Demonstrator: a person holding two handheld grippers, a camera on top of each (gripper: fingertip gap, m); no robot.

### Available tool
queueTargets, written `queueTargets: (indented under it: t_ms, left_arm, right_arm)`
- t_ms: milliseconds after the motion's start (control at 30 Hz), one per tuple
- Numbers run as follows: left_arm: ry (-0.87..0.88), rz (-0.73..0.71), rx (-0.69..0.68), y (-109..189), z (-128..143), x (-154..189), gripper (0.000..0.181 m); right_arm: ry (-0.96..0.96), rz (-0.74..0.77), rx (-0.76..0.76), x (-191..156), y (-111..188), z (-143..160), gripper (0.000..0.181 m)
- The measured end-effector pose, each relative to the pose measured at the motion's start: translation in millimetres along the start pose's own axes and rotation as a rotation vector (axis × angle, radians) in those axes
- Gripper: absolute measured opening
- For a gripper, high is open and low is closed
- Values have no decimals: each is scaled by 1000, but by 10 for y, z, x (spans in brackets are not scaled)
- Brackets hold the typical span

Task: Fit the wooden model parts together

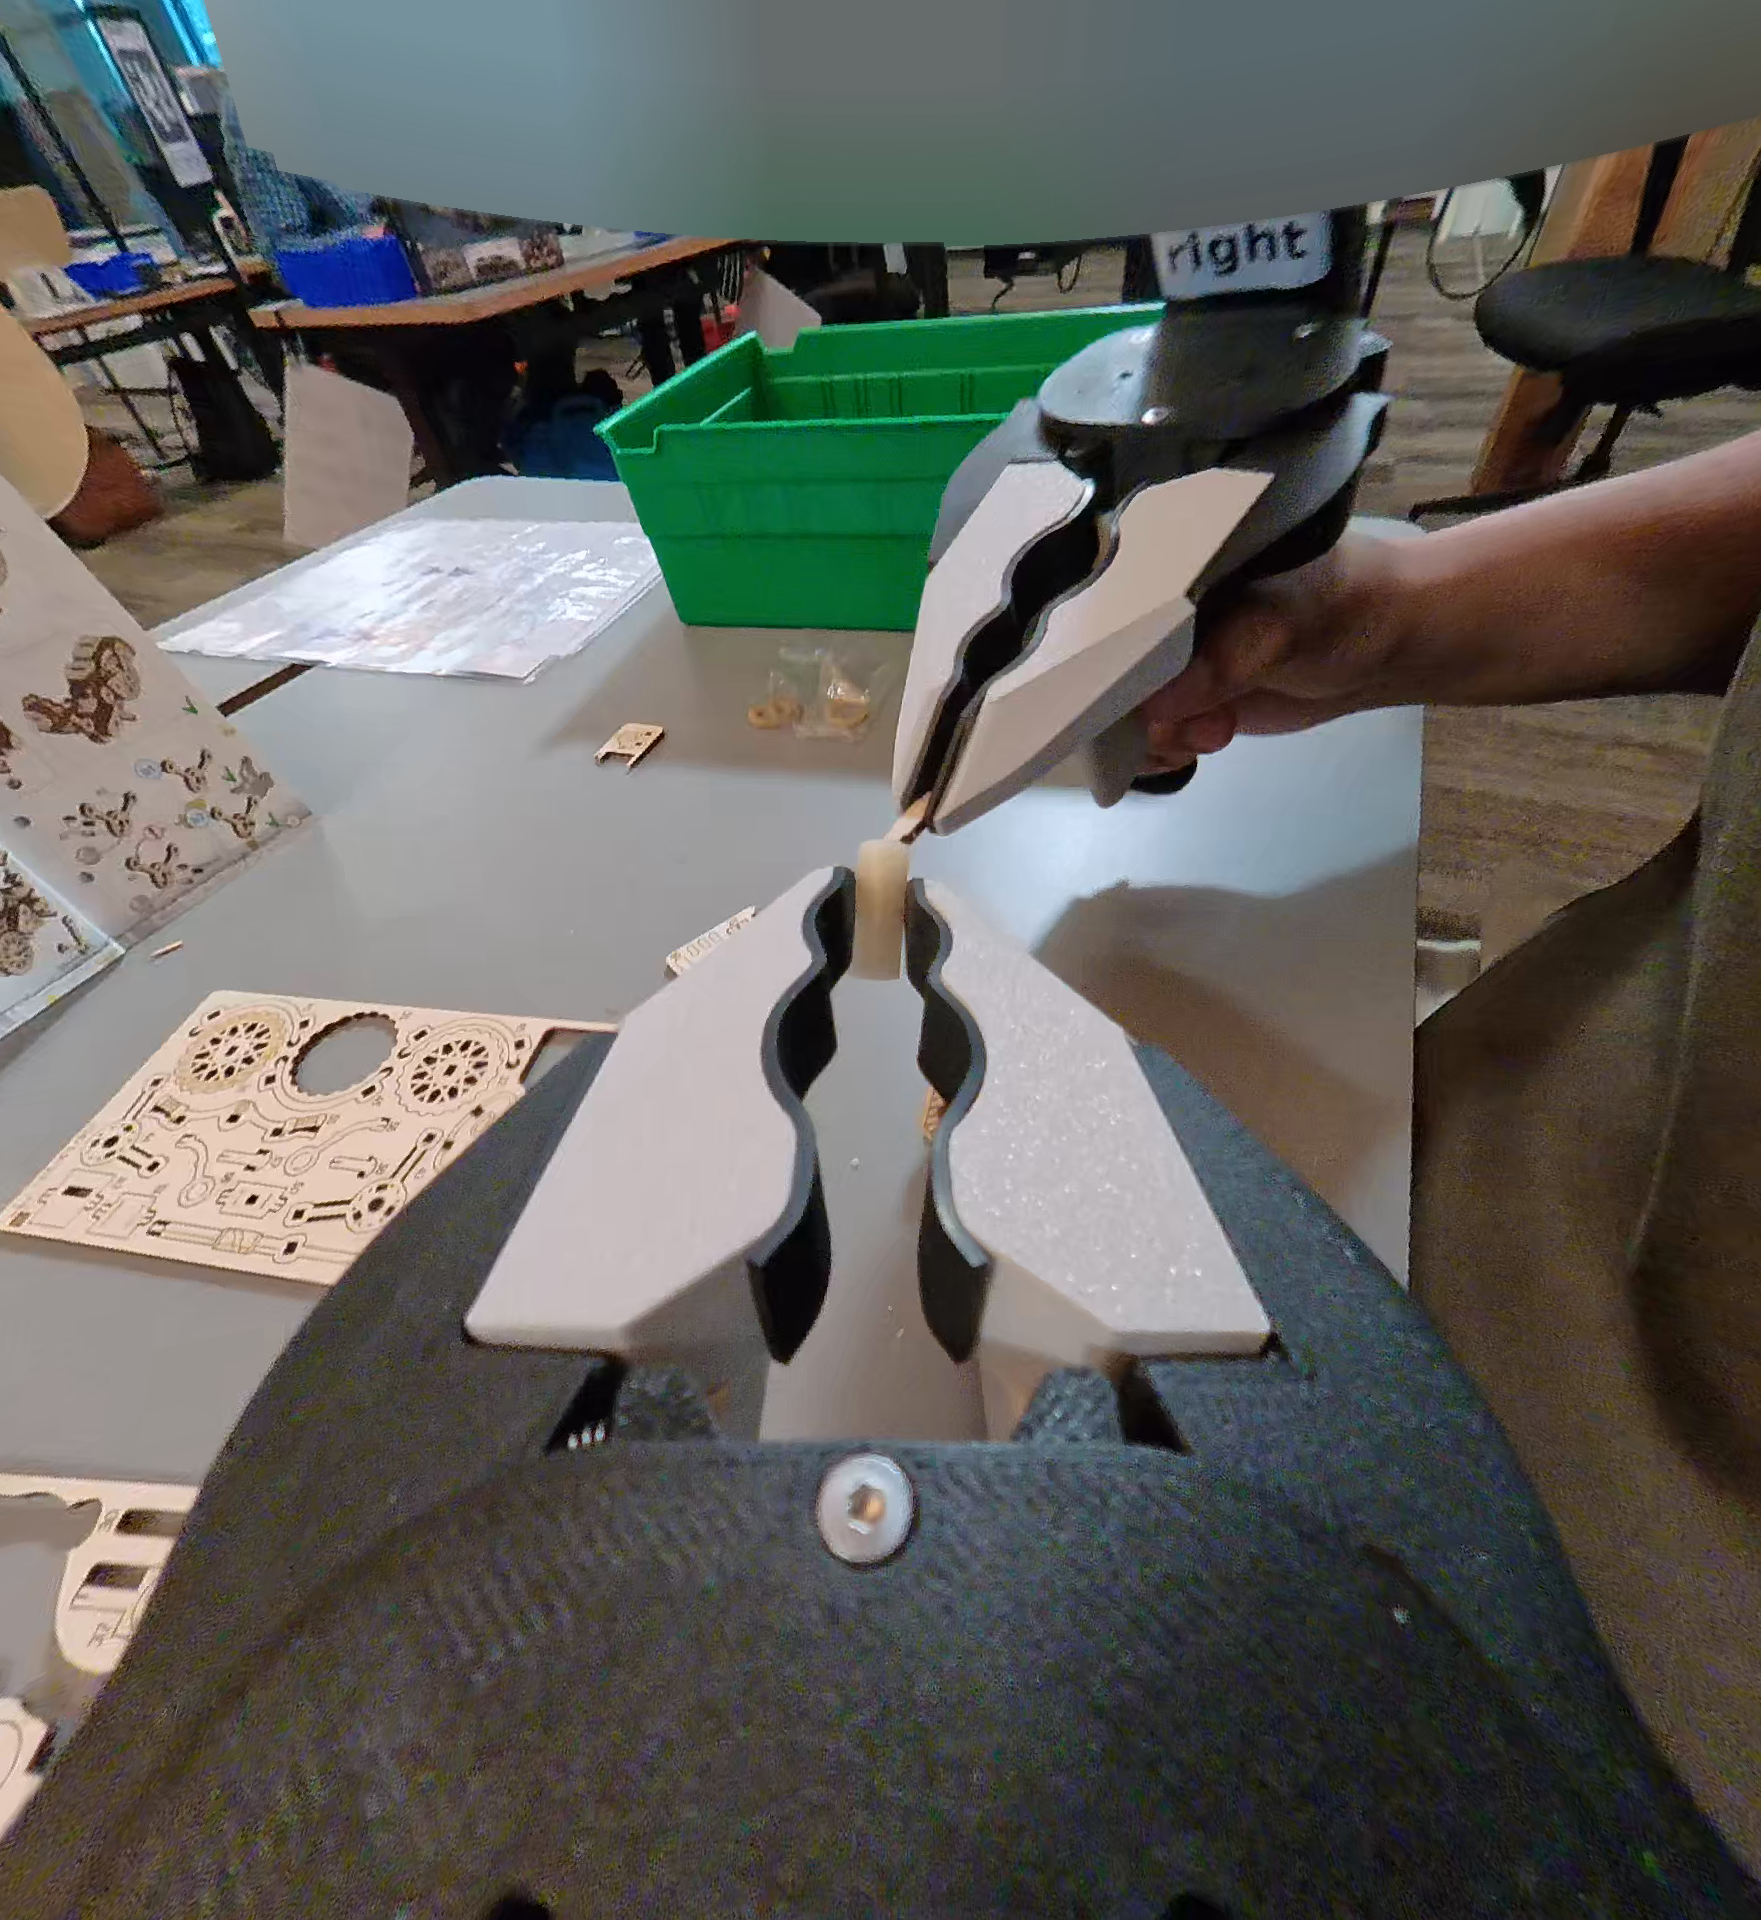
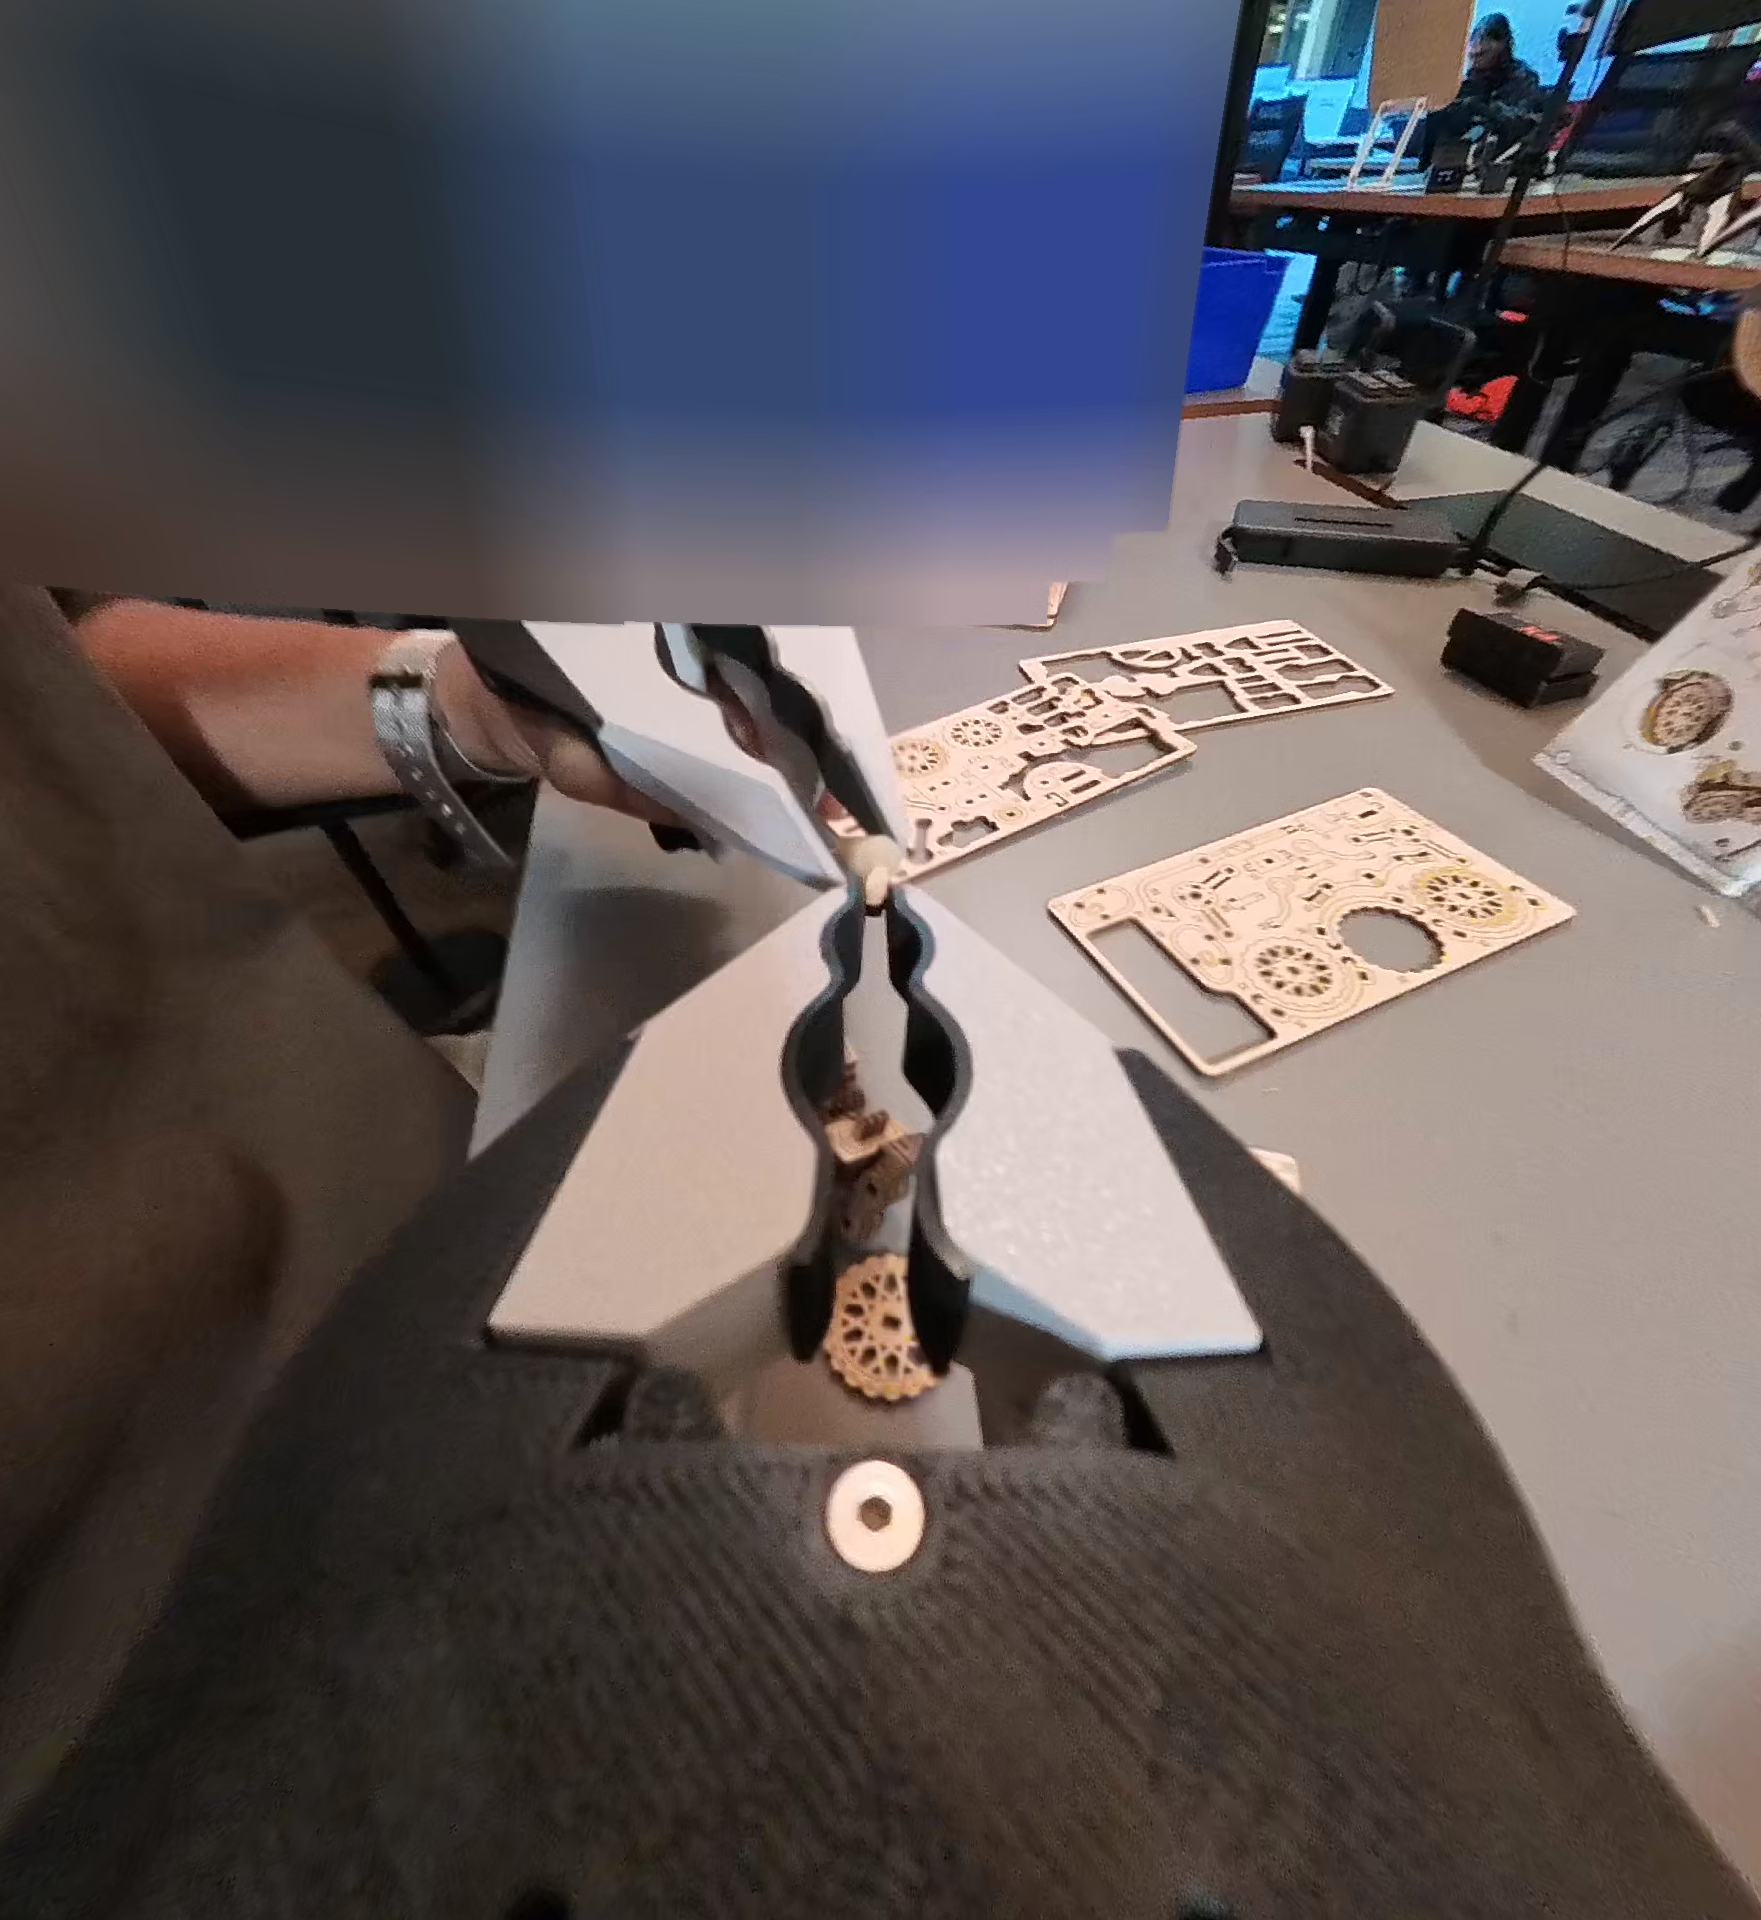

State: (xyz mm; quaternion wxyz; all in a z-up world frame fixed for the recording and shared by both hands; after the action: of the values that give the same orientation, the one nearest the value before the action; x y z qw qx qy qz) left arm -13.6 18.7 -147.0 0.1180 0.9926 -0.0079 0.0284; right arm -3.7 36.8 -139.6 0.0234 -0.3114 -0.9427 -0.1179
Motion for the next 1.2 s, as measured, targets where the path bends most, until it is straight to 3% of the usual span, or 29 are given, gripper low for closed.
queueTargets:
  t_ms: [367, 1200]
  left_arm:
    - [72, -82, -73, -47, 61, -85, 7]
    - [214, -118, -94, -100, 72, -127, 7]
  right_arm:
    - [304, 170, -165, 38, -49, 65, 2]
    - [312, 198, -197, 19, -86, 57, 2]
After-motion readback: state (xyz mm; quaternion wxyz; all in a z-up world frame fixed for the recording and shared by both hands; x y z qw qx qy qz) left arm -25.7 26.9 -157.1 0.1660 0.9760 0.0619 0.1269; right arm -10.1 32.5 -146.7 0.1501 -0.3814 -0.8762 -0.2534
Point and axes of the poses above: each gripper's, where its closed fingertips meet, y back along the fingers, z out of its underside, x = y × z across the jaws, the point moved 1 cm from there along y, back along the fingers, and after that the axes turned 9 degrees about y, right-handed, at the moved point
